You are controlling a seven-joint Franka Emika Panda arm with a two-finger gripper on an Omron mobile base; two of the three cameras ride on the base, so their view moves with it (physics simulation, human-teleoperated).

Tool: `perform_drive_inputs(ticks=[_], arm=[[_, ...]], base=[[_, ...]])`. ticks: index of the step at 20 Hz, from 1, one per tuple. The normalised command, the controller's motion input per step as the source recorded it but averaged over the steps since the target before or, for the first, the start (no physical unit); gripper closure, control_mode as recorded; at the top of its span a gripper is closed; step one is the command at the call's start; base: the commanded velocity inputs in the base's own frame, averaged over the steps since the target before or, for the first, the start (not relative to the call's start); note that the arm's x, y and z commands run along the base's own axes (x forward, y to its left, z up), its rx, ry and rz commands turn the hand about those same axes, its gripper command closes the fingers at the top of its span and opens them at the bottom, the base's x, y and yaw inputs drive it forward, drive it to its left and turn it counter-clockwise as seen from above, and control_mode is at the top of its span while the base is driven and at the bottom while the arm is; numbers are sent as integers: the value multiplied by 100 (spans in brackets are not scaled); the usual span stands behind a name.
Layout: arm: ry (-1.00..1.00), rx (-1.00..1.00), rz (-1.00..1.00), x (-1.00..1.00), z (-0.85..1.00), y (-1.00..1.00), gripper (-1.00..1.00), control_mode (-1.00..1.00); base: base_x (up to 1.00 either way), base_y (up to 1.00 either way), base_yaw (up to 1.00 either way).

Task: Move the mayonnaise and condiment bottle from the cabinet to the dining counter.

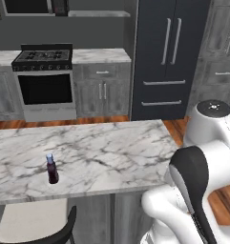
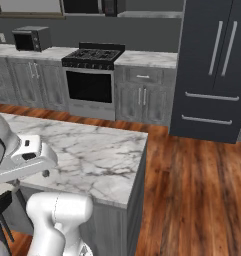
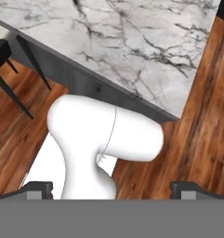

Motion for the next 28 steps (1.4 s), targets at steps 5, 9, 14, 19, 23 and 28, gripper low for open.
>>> perform_drive_inputs(ticks=[5, 9, 14, 19, 23, 28], arm=[[0, 1, 0, 2, -1, -17, -100, -100], [0, 0, 0, 0, 0, 0, -100, -100], [0, 0, 0, 0, 0, 0, -100, 100], [0, 0, 0, 0, 0, 0, -100, 100], [0, 0, 0, 0, 0, 0, -100, 100], [0, 0, 0, 0, 0, 0, -100, 100]], base=[[0, 0, 0], [0, 0, 0], [-14, 0, -4], [-61, 1, -14], [-78, 8, -20], [-21, 11, -74]])
